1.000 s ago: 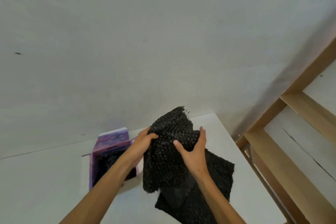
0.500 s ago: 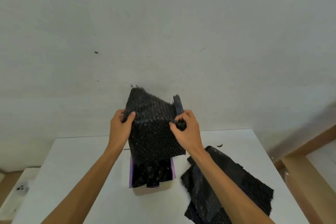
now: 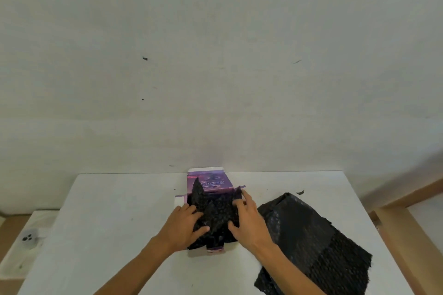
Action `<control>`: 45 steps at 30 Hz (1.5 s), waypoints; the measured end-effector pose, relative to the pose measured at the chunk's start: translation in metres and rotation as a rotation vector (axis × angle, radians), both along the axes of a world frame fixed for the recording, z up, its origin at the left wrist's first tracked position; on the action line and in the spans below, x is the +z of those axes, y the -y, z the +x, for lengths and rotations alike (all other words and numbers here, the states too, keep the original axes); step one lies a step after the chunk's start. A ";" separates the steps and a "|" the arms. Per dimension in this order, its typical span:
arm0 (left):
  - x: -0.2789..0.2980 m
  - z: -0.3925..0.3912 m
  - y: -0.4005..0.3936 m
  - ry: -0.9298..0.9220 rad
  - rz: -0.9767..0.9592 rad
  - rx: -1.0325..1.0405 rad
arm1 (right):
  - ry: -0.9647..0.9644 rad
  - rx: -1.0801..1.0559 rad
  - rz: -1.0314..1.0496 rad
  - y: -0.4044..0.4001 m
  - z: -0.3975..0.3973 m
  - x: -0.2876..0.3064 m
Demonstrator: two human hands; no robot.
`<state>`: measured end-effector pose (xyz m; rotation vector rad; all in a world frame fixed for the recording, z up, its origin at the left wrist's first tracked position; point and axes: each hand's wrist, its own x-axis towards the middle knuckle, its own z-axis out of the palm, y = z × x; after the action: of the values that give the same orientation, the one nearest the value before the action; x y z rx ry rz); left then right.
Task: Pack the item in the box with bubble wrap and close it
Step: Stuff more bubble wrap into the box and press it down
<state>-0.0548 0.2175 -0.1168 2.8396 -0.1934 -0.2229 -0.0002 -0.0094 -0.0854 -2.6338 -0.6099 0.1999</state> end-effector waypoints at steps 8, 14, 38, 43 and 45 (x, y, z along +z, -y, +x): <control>-0.005 0.014 0.011 0.097 0.010 0.112 | 0.128 0.506 -0.399 -0.026 0.013 -0.031; -0.010 -0.003 -0.012 0.259 -0.025 -0.059 | -0.044 0.400 -0.329 -0.055 0.050 -0.032; -0.005 0.019 0.001 -0.004 0.193 0.028 | -0.106 0.538 -0.361 -0.049 0.050 -0.055; -0.005 0.016 0.005 0.024 0.266 -0.089 | -0.127 0.558 -0.415 -0.051 0.053 -0.050; -0.004 0.020 0.009 0.026 0.348 -0.120 | -0.089 0.579 -0.452 -0.050 0.054 -0.043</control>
<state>-0.0347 0.2084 -0.1205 3.1802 -0.3639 -0.2682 0.0541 0.0410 -0.1280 -2.7606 -1.4274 0.6920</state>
